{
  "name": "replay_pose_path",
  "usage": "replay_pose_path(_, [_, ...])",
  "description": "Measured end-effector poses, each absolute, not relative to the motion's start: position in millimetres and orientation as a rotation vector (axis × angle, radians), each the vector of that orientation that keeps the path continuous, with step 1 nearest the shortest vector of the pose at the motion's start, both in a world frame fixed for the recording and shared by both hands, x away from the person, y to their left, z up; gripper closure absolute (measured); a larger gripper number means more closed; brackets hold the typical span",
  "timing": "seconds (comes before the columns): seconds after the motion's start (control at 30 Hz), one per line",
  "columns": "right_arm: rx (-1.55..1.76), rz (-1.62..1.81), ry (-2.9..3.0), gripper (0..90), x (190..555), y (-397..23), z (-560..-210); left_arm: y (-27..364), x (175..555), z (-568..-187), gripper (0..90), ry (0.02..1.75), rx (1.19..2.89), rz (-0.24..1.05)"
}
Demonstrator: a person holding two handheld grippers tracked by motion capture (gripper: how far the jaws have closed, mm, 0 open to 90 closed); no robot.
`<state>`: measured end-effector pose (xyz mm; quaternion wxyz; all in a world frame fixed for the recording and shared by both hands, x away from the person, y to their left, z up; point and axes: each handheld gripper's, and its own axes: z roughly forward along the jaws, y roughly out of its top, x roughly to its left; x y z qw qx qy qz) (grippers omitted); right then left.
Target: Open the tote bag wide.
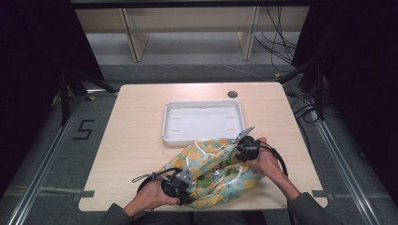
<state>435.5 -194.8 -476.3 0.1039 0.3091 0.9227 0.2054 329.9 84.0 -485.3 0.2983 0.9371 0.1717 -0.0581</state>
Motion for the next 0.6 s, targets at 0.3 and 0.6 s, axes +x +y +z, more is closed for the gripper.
replay_pose_path(0.3, [0.867, 0.844, 2.740, 77.3, 421.9, -188.1, -454.5, 89.4, 342.8, -441.1, 51.2, 0.535, 2.265, -0.054])
replay_pose_path(0.6, [0.803, 0.897, 2.819, 71.2, 424.6, -167.6, -463.6, 84.6, 378.9, -464.8, 70.2, 0.665, 2.356, 0.091])
